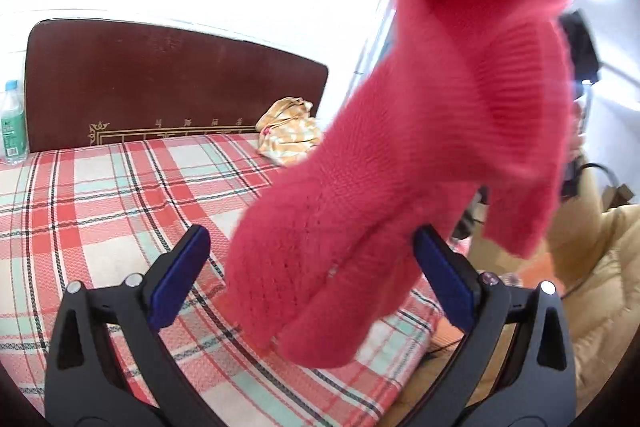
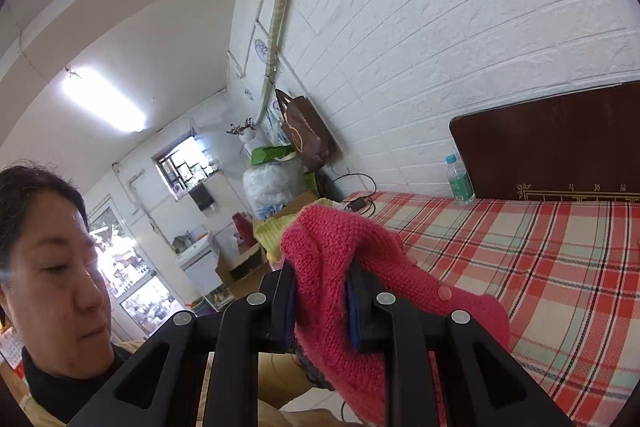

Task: Fold clothes
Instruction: 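Lift the cardigan with the right tool toward the left tool, then grasp the cardigan edge with the left tool while the right tool holds it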

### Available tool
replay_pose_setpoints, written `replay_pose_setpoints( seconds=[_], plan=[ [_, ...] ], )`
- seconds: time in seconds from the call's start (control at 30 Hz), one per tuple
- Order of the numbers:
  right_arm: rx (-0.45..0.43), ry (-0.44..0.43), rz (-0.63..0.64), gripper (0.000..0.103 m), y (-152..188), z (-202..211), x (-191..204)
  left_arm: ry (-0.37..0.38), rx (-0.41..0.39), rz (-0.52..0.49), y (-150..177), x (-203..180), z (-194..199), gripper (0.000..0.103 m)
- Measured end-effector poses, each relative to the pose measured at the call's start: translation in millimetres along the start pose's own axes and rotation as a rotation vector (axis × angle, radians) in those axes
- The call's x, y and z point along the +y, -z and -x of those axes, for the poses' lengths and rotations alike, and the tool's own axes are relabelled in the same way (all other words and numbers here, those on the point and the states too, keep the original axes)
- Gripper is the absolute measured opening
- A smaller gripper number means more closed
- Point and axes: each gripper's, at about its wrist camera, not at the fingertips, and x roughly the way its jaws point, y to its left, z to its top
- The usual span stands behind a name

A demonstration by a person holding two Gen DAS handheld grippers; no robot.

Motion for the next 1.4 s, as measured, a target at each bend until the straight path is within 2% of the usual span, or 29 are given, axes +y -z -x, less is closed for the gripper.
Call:
replay_pose_setpoints(
  seconds=[0.03, 0.1, 0.37, 0.5, 0.73, 0.87, 0.9, 0.93, 0.97, 1.0, 1.03, 1.1, 1.17, 1.4],
  plan=[
    [-0.001, -0.003, -0.004, 0.019, 2, 0, -1, -0.012, -0.007, -0.006, 0, -1, 3, 0.102],
    [0.002, -0.007, -0.016, 0.019, 4, -2, -3, 0.019, 0.015, -0.029, 1, -2, 4, 0.102],
    [0.039, -0.013, -0.052, 0.019, 20, -10, -11, 0.028, 0.049, 0.003, 0, 5, -8, 0.102],
    [0.044, -0.016, -0.068, 0.019, 29, -9, -14, 0.048, 0.089, 0.042, 4, 6, -23, 0.102],
    [0.058, -0.006, -0.083, 0.020, 37, -12, -21, 0.041, 0.165, 0.005, 17, -10, -53, 0.102],
    [0.054, -0.013, -0.087, 0.020, 40, -11, -22, 0.074, 0.197, -0.008, 26, -18, -69, 0.101],
    [0.052, -0.014, -0.087, 0.020, 41, -11, -22, 0.077, 0.199, -0.001, 27, -18, -72, 0.091],
    [0.048, -0.013, -0.085, 0.020, 41, -10, -22, 0.071, 0.204, 0.008, 27, -17, -74, 0.068],
    [0.043, -0.015, -0.080, 0.020, 41, -7, -21, 0.067, 0.219, 0.019, 27, -15, -79, 0.051],
    [0.033, -0.020, -0.078, 0.020, 41, -4, -20, 0.067, 0.226, 0.039, 26, -10, -81, 0.022],
    [0.024, -0.021, -0.078, 0.020, 41, -1, -19, 0.060, 0.224, 0.059, 25, -7, -81, 0.016],
    [0.012, -0.011, -0.072, 0.020, 41, 6, -18, 0.017, 0.195, 0.064, 20, -2, -74, 0.016],
    [-0.002, -0.006, -0.072, 0.020, 42, 14, -17, 0.017, 0.144, 0.078, 12, 1, -56, 0.012],
    [-0.065, -0.008, -0.024, 0.020, 43, 50, 0, -0.016, -0.032, 0.010, -36, -17, 45, 0.008]
  ],
)
